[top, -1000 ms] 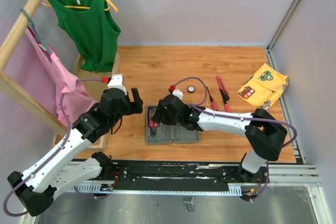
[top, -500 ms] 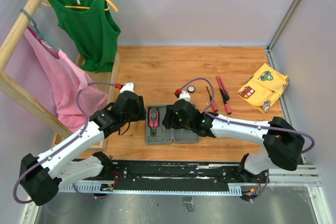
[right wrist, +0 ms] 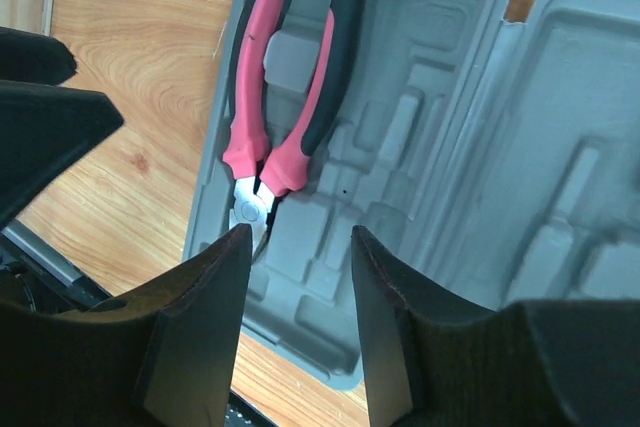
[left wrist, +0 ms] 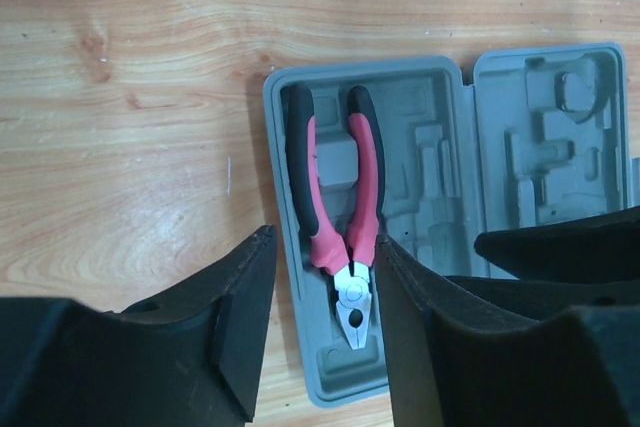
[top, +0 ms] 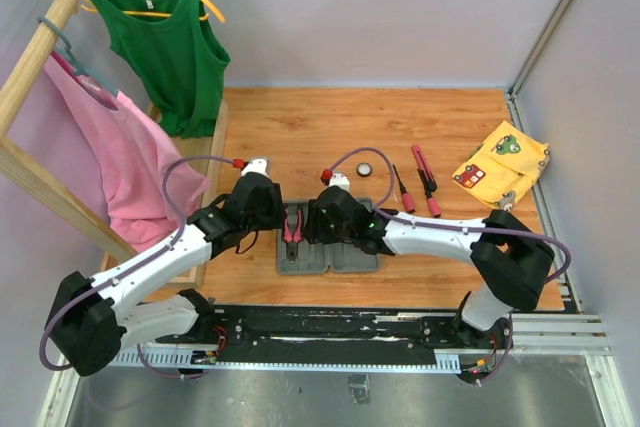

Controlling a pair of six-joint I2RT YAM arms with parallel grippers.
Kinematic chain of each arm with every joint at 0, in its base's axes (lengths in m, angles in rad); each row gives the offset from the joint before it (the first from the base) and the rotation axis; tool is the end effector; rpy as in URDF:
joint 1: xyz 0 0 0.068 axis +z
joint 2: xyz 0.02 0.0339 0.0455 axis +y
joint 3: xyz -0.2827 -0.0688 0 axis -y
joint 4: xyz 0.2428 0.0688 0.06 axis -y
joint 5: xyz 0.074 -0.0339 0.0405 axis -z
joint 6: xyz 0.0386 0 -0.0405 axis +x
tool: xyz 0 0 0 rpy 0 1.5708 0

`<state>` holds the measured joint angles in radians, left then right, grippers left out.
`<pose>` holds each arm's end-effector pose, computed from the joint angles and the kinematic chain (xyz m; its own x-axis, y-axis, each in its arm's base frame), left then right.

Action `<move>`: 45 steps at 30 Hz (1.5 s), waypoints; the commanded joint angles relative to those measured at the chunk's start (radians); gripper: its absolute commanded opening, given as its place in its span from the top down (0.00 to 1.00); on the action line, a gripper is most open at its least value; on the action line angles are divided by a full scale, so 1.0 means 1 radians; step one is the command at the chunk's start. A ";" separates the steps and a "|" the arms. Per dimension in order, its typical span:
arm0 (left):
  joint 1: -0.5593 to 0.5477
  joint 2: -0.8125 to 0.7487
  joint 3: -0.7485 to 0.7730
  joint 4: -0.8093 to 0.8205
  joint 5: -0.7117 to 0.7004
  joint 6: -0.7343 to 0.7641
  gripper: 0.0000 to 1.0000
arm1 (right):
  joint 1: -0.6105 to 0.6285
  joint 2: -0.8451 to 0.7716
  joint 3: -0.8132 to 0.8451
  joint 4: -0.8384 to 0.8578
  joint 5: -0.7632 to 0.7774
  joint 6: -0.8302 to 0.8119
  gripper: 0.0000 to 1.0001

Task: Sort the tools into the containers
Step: Adjust the pliers in the storage box.

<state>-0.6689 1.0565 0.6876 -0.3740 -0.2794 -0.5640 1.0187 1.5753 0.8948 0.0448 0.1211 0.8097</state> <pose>0.1720 -0.1224 0.2529 -0.6819 -0.1159 -0.7222 0.0854 0.9680 -0.2361 0.1813 0.2854 0.2234 -0.7899 0.0882 -0.6069 -0.3223 0.7822 0.5332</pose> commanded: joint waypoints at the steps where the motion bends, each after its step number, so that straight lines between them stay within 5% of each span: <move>1: 0.008 0.048 -0.017 0.080 0.020 0.036 0.54 | -0.032 0.051 0.048 0.056 -0.035 0.025 0.56; 11: 0.008 0.136 -0.027 0.130 0.033 0.061 0.65 | -0.057 0.141 0.102 0.067 -0.072 0.045 0.65; 45: 0.008 0.268 0.030 0.164 -0.004 0.093 0.75 | -0.084 0.264 0.206 -0.019 -0.051 0.048 0.75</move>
<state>-0.6689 1.3174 0.6773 -0.2325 -0.2729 -0.4885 0.9615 1.8141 1.0702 0.0570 0.0452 0.8566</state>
